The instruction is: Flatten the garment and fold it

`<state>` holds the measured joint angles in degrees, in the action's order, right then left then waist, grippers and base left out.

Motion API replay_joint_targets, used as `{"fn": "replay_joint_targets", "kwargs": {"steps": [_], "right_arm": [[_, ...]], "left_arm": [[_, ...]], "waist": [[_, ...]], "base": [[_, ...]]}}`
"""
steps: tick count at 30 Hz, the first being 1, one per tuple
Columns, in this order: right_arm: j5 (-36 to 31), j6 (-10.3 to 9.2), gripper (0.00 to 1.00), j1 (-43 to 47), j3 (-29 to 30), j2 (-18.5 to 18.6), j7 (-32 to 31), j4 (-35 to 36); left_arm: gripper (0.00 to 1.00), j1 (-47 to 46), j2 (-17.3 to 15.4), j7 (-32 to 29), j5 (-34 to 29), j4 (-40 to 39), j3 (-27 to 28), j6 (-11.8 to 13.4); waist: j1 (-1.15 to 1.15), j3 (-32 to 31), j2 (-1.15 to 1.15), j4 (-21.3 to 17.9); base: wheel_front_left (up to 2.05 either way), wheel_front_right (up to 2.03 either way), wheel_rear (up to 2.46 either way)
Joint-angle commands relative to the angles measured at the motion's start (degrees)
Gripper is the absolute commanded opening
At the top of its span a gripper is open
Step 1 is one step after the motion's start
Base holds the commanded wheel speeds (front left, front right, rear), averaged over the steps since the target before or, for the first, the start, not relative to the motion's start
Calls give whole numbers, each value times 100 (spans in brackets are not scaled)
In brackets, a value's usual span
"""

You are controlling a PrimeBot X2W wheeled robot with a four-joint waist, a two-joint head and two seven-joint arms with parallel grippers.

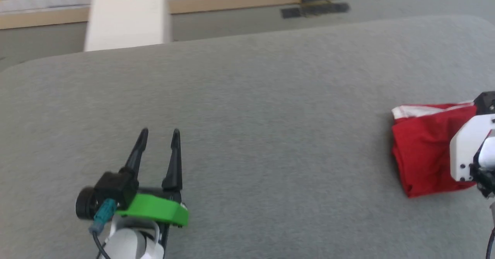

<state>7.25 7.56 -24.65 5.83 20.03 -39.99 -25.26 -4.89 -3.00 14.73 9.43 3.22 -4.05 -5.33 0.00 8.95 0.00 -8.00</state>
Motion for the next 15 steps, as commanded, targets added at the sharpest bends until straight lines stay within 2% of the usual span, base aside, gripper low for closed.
{"fn": "replay_joint_targets", "kwargs": {"steps": [1,7,11,15], "right_arm": [[-122,-8,0,-182,40,2,202,-62],[-814,-8,0,-785,333,-80,1030,-473],[-1413,-8,0,-1221,473,-34,1530,-735],[-1860,-8,0,-1607,764,-80,1765,-1036]], "left_arm": [[100,-154,-15,27,-47,-27,20,-51],[100,-506,-214,27,-198,-135,-4,-110],[100,-701,-369,27,-279,-229,-50,-132],[100,-835,-508,23,-316,-292,-68,-142]], "waist": [[0,473,0,-575],[0,1026,0,-945],[0,1403,0,-1057],[0,1653,0,-1083]], "base": [[0,0,0],[0,0,0],[0,0,0],[0,0,0]]}}
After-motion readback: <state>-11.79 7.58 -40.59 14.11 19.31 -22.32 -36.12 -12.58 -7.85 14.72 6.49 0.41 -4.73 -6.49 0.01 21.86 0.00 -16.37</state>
